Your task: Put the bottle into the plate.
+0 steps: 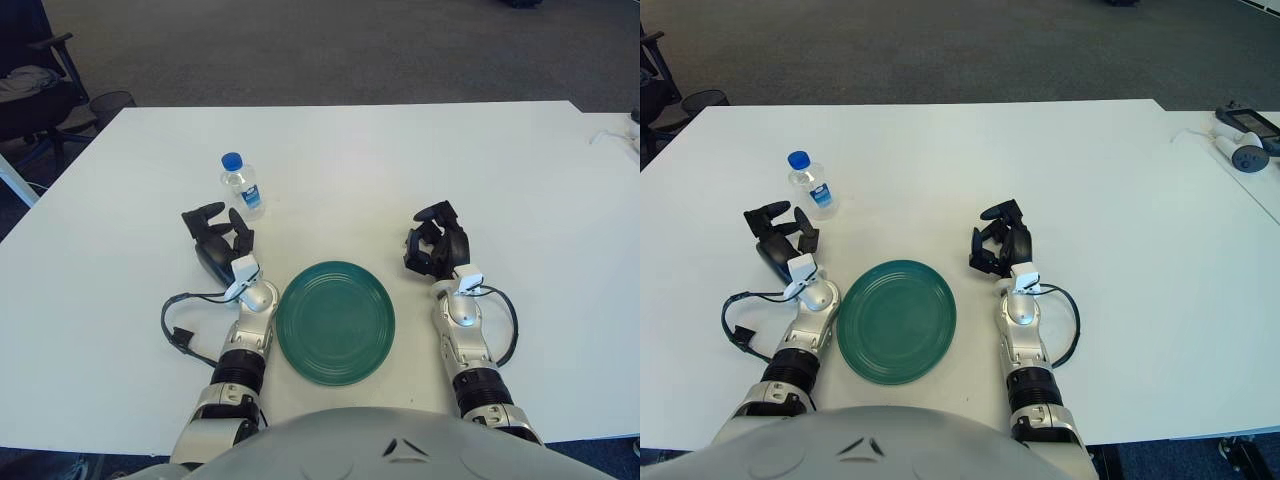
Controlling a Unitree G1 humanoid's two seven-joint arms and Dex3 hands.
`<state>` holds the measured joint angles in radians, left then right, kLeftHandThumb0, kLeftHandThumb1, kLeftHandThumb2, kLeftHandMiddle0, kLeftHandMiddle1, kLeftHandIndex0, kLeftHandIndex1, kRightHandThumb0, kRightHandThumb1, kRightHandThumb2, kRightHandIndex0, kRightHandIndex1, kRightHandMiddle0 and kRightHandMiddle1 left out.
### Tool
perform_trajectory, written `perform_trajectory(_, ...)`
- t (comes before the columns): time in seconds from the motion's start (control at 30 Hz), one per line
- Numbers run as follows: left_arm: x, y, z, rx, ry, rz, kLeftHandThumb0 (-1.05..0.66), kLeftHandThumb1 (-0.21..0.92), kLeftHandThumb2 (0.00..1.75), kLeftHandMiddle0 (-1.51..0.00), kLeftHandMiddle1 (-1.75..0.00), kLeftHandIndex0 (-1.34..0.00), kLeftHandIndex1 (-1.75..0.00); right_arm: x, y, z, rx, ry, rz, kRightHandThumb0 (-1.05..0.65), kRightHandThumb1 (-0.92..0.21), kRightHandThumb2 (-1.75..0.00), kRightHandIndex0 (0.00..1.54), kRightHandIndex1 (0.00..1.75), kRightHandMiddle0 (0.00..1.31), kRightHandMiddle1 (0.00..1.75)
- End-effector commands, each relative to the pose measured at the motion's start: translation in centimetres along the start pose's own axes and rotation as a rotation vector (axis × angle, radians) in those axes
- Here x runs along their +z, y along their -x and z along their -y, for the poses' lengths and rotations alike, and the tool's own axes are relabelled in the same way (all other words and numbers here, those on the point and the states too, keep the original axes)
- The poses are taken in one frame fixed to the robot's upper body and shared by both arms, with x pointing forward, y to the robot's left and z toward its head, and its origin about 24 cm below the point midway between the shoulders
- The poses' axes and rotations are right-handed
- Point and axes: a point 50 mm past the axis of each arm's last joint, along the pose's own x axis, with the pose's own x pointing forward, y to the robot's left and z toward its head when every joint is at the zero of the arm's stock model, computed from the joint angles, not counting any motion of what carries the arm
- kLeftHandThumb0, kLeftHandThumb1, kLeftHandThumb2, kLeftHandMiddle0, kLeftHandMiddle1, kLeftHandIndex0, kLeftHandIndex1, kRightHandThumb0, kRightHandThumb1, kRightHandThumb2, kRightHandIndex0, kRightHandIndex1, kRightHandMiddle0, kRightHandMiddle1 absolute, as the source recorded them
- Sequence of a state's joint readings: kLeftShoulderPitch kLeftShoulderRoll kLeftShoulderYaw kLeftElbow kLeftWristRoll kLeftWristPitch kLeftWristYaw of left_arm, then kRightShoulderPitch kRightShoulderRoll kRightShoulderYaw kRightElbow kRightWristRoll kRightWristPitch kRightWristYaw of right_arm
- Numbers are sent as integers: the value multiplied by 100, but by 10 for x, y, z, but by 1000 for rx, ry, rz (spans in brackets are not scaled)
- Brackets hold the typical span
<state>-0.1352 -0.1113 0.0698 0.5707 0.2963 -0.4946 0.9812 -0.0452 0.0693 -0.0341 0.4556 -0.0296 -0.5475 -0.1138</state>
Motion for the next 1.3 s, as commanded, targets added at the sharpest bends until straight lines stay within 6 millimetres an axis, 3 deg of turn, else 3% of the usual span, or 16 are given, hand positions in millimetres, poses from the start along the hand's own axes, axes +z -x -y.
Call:
perform_trajectory(0.0,-36,25,-17,-10,-143,-148,-36,92,51,-16,-175,-20,-175,-68,87,21,-79,18,-391,-1,-38,-124,60,175,35,167)
perform_trajectory(0.4,-35,22,-14,6,-148,-152,-36,92,51,-13,-175,-20,-175,-69,87,21,-80,14,-394,-1,-38,-124,60,175,36,166)
perform_trajectory(0.7,-36,21,-11,13,-236,-152,-36,92,51,-1,-171,-20,-175,-69,86,22,-79,18,-396,-1,-35,-125,62,175,40,162)
perform_trajectory(0.73,-36,21,-11,13,-242,-147,-54,92,57,-1,-165,-13,-175,-69,86,22,-79,17,-397,-1,-36,-125,61,175,39,163)
perform_trajectory(0.8,-37,21,-12,11,-261,-127,-71,92,63,0,-154,-6,-175,-69,86,22,-78,16,-398,-1,-37,-124,61,175,37,165)
perform_trajectory(0.87,-41,21,-15,5,-281,-121,-80,92,66,0,-145,-3,-175,-69,86,21,-77,16,-399,-1,-37,-124,60,175,36,166)
perform_trajectory(0.97,-51,21,-21,-14,-311,-123,-90,92,69,0,-116,-1,-175,-69,86,21,-76,15,-404,-1,-38,-123,59,175,35,167)
perform_trajectory(1.0,-51,22,-22,-19,-313,-120,-94,92,67,0,-95,-1,-170,-70,86,21,-77,15,-405,-1,-39,-123,59,175,34,168)
perform_trajectory(1.07,-48,21,-19,-22,-306,-96,-99,92,62,0,-70,0,-155,-70,86,21,-78,15,-407,-1,-39,-123,59,175,34,168)
perform_trajectory(1.27,-45,23,-17,-32,-288,-41,-104,92,36,0,-44,0,-113,-70,86,22,-78,13,-412,-1,-39,-123,59,175,33,169)
